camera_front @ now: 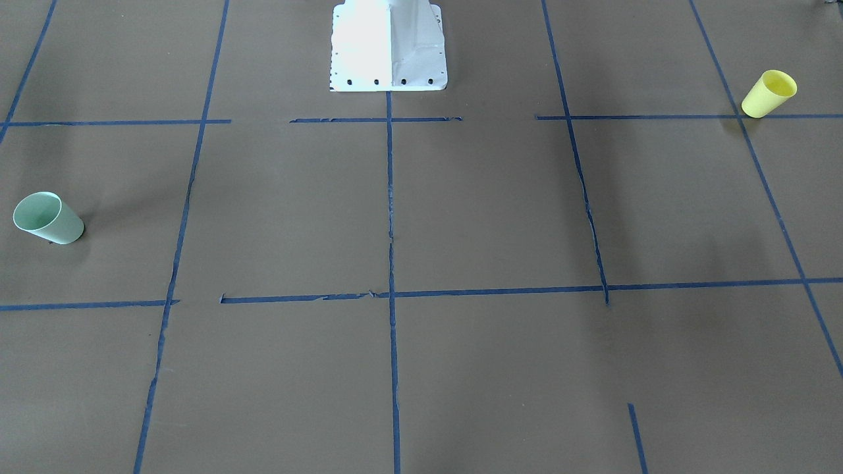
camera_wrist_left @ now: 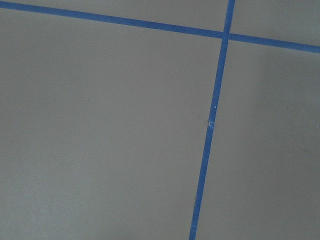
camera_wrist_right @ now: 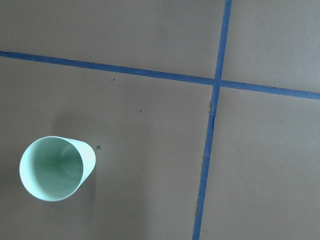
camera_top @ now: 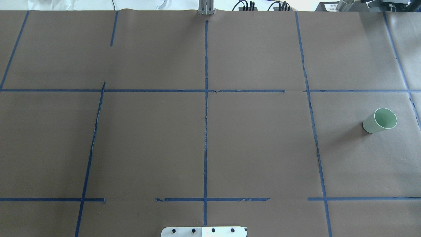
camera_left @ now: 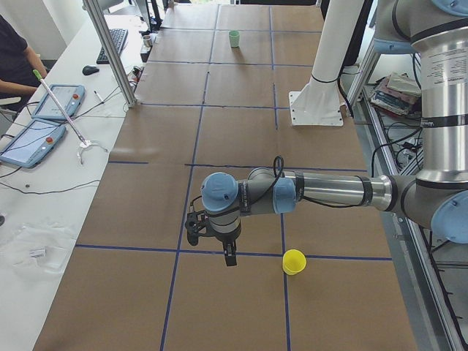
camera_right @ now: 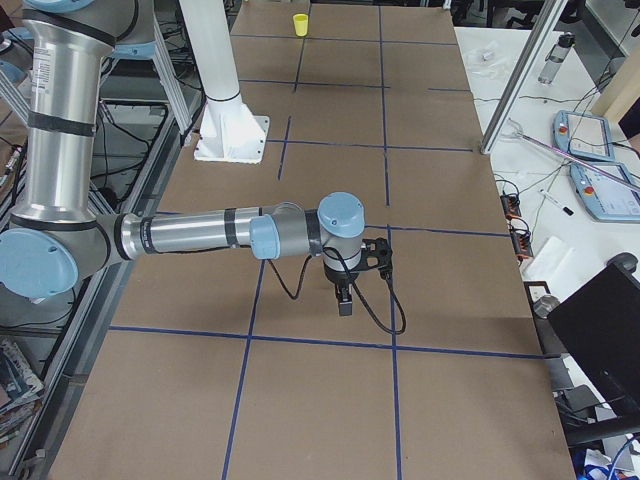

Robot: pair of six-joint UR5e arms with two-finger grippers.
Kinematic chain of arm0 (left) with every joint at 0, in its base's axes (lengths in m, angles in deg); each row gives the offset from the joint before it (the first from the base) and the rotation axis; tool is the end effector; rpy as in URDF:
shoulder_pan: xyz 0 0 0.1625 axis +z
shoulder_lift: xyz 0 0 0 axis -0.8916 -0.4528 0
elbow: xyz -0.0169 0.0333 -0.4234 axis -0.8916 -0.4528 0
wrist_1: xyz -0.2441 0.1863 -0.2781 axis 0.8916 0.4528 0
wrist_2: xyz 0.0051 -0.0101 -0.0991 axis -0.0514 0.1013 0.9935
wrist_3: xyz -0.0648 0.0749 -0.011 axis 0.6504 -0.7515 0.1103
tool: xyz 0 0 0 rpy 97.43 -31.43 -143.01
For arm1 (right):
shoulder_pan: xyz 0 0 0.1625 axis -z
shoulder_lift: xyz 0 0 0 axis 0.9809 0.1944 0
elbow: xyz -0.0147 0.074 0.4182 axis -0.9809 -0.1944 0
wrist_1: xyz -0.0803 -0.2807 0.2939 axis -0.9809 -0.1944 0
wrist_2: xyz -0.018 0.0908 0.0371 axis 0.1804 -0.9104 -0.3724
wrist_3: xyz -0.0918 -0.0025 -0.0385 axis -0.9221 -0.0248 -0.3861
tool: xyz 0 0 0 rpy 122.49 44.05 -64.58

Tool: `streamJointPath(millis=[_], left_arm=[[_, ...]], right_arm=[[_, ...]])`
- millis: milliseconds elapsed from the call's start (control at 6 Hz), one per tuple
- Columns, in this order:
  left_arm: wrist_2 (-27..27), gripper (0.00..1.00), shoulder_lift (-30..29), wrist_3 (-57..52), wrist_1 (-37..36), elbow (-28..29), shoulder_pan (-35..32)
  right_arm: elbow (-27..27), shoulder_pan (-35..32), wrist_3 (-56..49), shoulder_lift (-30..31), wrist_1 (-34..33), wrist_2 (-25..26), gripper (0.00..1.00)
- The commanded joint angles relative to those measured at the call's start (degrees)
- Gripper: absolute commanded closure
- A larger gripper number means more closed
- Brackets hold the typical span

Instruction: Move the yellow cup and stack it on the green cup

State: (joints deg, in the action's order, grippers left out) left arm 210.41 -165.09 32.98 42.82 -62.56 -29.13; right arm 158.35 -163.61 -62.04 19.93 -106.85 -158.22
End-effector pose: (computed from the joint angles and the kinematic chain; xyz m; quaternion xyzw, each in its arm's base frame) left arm -0.0795 -0.4080 0.6456 -0.0511 0.3760 -0.0612 0.9232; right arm 0.0258 -0.4322 0.5881 0.0524 -0.3749 -0.0502 0.9242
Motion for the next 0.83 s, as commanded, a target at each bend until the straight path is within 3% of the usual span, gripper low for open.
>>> streamJointPath(millis=[0,333,667], left_arm=[[0.01,0.00,1.20,0.00,0.37,-1.34,0.80],[-0.07,0.00,2.43,0.00,0.37,-3.27,1.94],[0.01,0.00,4.10,-0.09,0.72,-4.42,3.35]], right_arm=[[-0.04,0.01,0.12,0.05,-0.03,-0.05,0.00],[0.05,0.10,-0.05,0.93,0.14,-0.22,0.00],[0.05,1.06,-0.05,1.81,5.73,-0.57,0.00]])
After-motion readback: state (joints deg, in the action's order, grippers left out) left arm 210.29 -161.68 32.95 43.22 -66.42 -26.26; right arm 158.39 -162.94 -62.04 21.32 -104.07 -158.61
